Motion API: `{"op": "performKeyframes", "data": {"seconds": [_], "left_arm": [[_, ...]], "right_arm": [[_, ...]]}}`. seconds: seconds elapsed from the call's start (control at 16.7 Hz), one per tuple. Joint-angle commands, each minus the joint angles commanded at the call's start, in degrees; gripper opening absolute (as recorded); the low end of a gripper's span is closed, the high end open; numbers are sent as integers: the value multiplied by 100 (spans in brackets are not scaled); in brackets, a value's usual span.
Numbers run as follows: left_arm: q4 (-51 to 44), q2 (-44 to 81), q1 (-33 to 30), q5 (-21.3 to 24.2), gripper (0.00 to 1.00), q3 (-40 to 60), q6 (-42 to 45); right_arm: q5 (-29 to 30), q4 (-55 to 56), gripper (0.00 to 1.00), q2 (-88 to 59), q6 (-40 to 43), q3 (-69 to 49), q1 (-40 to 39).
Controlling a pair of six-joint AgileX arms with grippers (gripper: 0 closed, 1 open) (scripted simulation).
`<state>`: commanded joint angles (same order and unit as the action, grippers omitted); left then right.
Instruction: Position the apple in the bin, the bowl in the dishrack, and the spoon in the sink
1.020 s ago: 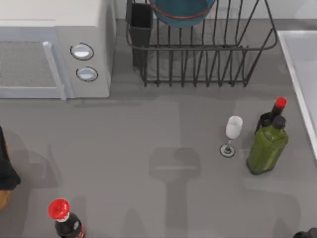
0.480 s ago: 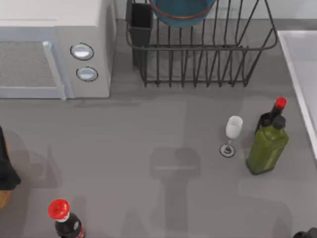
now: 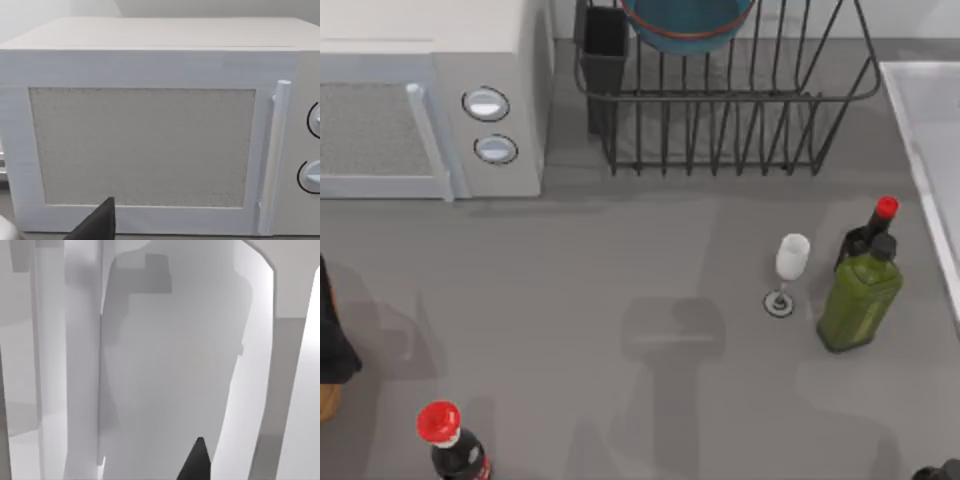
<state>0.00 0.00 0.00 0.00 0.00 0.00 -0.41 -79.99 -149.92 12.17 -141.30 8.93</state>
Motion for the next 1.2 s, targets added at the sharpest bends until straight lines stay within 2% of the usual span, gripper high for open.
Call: {"op": "performKeyframes", "data": {"seconds": [0.06,0.84,1.2], "left_arm": [[0,0,0,0,100,0,0],[0,0,0,0,100,0,0],[0,0,0,0,100,0,0]], "right_arm": [[0,0,0,0,0,0,0],[0,0,98,0,0,0,0],[0,0,100,0,0,0,0]]}}
